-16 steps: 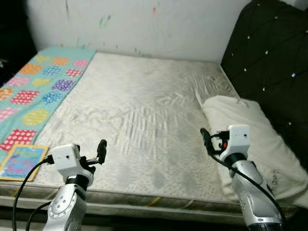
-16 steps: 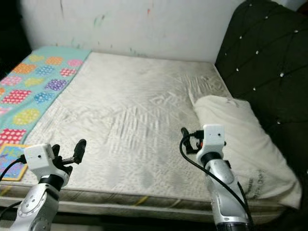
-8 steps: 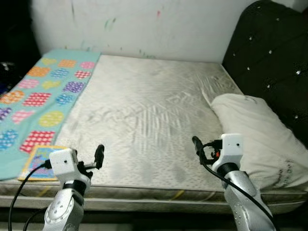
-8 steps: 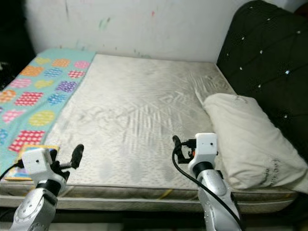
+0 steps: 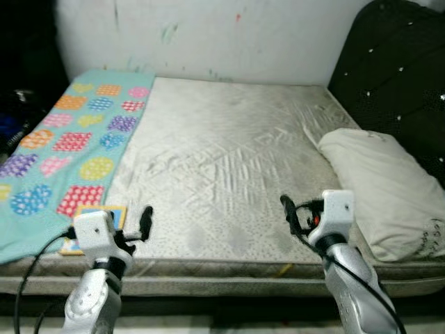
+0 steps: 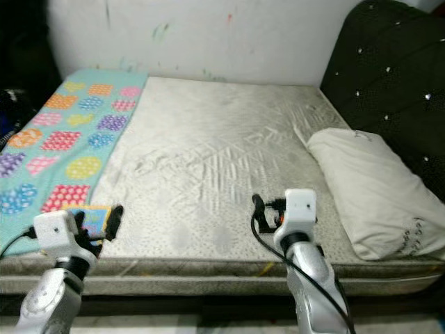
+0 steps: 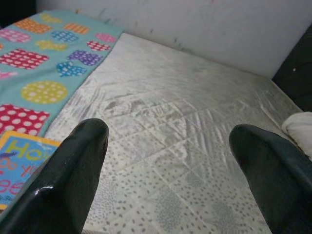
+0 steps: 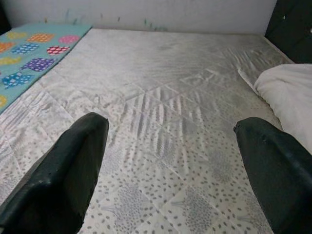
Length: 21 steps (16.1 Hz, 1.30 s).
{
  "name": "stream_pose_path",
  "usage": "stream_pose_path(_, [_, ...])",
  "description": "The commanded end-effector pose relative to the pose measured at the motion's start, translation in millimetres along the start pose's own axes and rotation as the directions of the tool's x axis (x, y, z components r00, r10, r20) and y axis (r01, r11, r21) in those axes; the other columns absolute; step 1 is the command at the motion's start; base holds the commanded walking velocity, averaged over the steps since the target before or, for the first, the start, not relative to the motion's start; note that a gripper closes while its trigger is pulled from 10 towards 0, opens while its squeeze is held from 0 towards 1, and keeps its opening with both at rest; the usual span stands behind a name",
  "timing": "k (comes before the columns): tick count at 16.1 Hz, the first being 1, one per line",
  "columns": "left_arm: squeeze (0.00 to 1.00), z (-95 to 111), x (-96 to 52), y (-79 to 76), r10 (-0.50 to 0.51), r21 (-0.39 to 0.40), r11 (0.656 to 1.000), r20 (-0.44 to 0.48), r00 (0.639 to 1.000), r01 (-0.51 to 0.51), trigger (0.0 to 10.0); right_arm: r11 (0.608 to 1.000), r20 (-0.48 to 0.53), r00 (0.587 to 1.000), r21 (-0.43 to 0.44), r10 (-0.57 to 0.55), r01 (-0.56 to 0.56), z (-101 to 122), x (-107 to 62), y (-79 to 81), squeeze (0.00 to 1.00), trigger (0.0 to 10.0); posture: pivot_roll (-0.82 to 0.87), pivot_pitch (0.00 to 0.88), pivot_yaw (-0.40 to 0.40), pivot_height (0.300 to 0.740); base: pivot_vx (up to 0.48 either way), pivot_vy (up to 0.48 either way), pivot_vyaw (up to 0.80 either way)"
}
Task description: Clean up the room
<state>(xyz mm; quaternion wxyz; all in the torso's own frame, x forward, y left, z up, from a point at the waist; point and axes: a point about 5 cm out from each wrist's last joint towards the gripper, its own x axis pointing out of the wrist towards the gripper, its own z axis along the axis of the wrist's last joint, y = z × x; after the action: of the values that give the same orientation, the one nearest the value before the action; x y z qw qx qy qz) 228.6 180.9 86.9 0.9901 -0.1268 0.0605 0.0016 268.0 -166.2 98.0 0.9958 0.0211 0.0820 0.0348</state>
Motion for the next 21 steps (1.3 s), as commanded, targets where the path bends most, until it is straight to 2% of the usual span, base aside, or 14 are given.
stream_pose_path(1, [0.0, 4.1, 2.5, -8.7, -0.053, 0.008, 0.999, 0.019, 0.998, 0.053, 10.0, 1.0, -0.005, 1.0, -0.005, -0.023, 0.023, 1.4, 0.6, -6.6, 0.0, 10.0, -0.08, 0.0, -0.039, 0.74, 0.0, 0.0, 0.0])
stream_pose_path(9, [0.0, 4.2, 6.2, -14.7, -0.084, 0.006, 0.996, 0.026, 0.996, 0.083, 10.0, 1.0, 0.004, 1.0, -0.022, -0.011, 0.011, 3.5, 5.2, -4.3, 0.0, 10.0, -0.08, 0.0, -0.04, 0.74, 0.328, 0.0, 0.0])
stream_pose_path(13, [0.0, 3.2, 7.2, -13.5, -0.058, 0.008, 0.998, 0.017, 0.998, 0.058, 10.0, 1.0, 0.005, 1.0, -0.025, -0.006, 0.006, 3.8, 6.3, -3.8, 0.0, 10.0, -0.08, 0.0, -0.041, 0.74, 0.296, 0.0, 0.0])
stream_pose_path(15, [0.0, 0.8, 8.4, -12.5, -0.02, -0.002, 1.0, 0.002, 1.0, 0.02, 10.0, 1.0, 0.002, 1.0, -0.028, -0.009, 0.009, 3.2, 6.8, -4.8, 0.0, 10.0, -0.08, 0.0, -0.042, 0.74, 0.0, 0.0, 0.0])
stream_pose_path(17, [0.0, 0.1, 7.8, -11.5, -0.015, -0.035, 0.999, 0.0, 1.0, 0.015, 10.0, 0.999, -0.001, 1.0, -0.031, -0.012, 0.012, 2.2, 6.1, -5.5, 0.0, 10.0, -0.07, 0.0, -0.042, 0.74, 0.0, 0.0, 0.0])
stream_pose_path(21, [0.0, 0.4, 7.1, -12.8, -0.028, -0.036, 0.999, 0.002, 1.0, 0.029, 10.0, 0.999, -0.005, 1.0, -0.033, -0.014, 0.013, 1.1, 6.7, -5.7, 0.0, 10.0, -0.07, 0.0, -0.042, 0.74, 0.0, 0.188, 0.0])
